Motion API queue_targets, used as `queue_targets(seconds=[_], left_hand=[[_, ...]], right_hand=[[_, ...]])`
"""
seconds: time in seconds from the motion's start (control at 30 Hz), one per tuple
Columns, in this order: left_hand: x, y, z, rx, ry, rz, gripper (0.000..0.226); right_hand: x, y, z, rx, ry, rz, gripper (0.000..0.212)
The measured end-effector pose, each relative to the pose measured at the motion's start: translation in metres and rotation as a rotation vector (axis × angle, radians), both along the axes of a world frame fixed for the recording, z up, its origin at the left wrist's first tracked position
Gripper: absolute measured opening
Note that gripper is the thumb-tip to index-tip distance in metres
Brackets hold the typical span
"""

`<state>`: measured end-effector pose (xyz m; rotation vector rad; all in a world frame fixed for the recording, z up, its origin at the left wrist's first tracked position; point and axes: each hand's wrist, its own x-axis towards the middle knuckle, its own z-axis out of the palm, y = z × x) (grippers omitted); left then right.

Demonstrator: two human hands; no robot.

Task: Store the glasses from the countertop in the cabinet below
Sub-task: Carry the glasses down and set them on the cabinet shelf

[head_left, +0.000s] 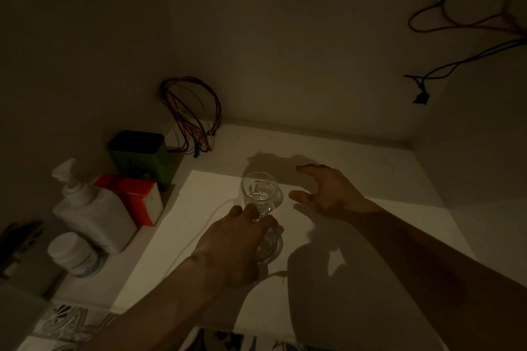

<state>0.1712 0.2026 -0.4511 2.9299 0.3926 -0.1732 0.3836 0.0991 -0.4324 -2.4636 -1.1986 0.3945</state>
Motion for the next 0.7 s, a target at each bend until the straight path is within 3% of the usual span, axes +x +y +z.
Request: queue_targets(seconds=[0.2, 0.37, 0.57, 0.7], left_hand=[[-0.002, -0.001, 0.008, -0.020, 0.004, 0.032, 0.094], [-0.026, -0.005, 0.032, -0.074, -0.198, 0.265, 0.100], [-0.070, -0.021, 0.066, -0.083, 0.178, 0.394, 0.120], [-0.096, -0.049, 0.130, -0.118, 0.307, 0.324, 0.112]], right_hand=[[0.003, -0.007, -0.003, -0.037, -0.013, -0.015, 0.074], [-0.013, -0.027, 0.001, -0.205, -0.068, -0.071, 0.074], [-0.083, -0.082, 0.045, -0.546, 0.018, -0.074, 0.085], [-0.127, -0.115, 0.126, -0.602, 0.137, -0.088, 0.084]])
